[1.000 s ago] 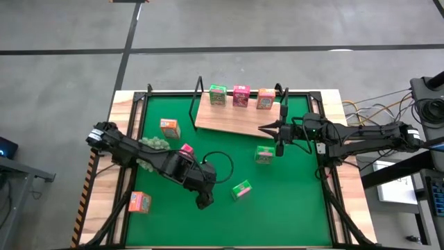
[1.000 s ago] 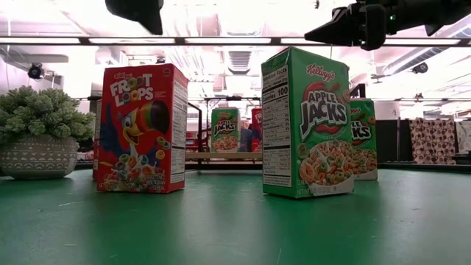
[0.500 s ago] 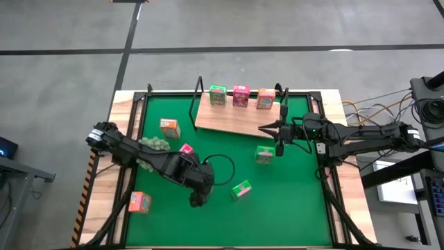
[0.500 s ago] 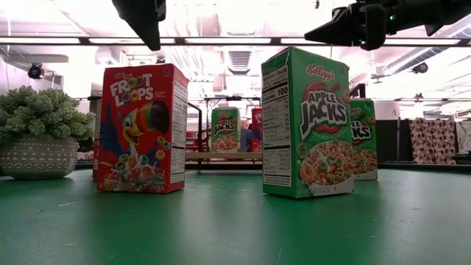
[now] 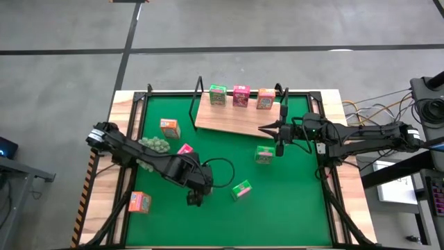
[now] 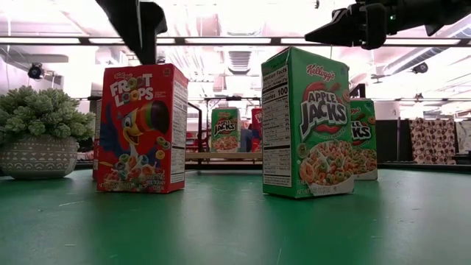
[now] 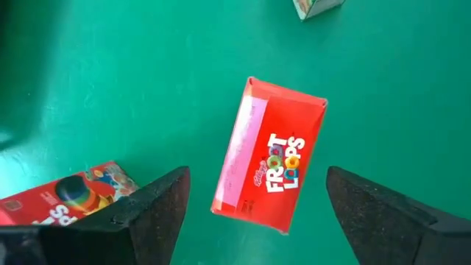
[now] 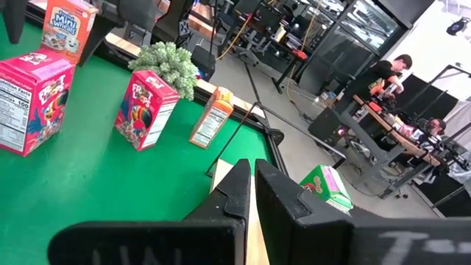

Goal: Stack cereal on shelf
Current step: Put the bottom right red cereal box on the shelf aligned with the other red cereal box

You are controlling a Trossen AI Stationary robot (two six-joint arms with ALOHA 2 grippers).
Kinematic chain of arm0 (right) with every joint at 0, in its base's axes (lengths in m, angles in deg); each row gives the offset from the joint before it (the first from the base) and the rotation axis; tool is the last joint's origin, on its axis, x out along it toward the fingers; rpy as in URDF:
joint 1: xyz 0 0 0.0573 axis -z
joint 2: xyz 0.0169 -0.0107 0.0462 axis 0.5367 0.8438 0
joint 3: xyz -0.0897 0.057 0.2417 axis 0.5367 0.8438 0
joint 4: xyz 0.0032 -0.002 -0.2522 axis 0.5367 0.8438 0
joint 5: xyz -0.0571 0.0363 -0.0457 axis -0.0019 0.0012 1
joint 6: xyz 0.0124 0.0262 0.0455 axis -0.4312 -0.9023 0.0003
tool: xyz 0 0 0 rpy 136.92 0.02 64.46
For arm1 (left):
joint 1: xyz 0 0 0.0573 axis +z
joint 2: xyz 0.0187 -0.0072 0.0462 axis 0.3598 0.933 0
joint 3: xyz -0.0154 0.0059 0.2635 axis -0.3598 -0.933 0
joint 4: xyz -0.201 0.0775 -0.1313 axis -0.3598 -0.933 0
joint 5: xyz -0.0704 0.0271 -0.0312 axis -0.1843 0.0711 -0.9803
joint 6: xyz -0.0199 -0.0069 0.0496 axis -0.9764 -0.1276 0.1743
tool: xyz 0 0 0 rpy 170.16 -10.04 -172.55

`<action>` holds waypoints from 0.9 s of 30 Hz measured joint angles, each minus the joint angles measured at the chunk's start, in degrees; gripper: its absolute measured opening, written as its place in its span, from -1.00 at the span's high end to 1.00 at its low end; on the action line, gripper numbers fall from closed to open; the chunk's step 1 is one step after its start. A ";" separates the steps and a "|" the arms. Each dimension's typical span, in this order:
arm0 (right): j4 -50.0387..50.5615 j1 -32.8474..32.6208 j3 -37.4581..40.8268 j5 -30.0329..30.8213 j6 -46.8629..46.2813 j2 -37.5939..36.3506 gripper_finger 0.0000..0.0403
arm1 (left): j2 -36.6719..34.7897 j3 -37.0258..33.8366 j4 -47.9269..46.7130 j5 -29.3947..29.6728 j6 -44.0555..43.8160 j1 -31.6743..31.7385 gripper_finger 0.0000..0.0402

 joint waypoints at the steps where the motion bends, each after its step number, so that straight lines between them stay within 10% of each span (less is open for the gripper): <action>1: 0.02 0.00 0.00 0.00 -0.02 0.00 0.94 | 0.00 -0.50 0.40 0.01 -0.11 0.00 -0.49; 27: 0.06 0.00 0.00 0.02 0.03 0.00 0.94 | 0.00 -6.44 6.80 -0.03 -1.12 0.00 -0.26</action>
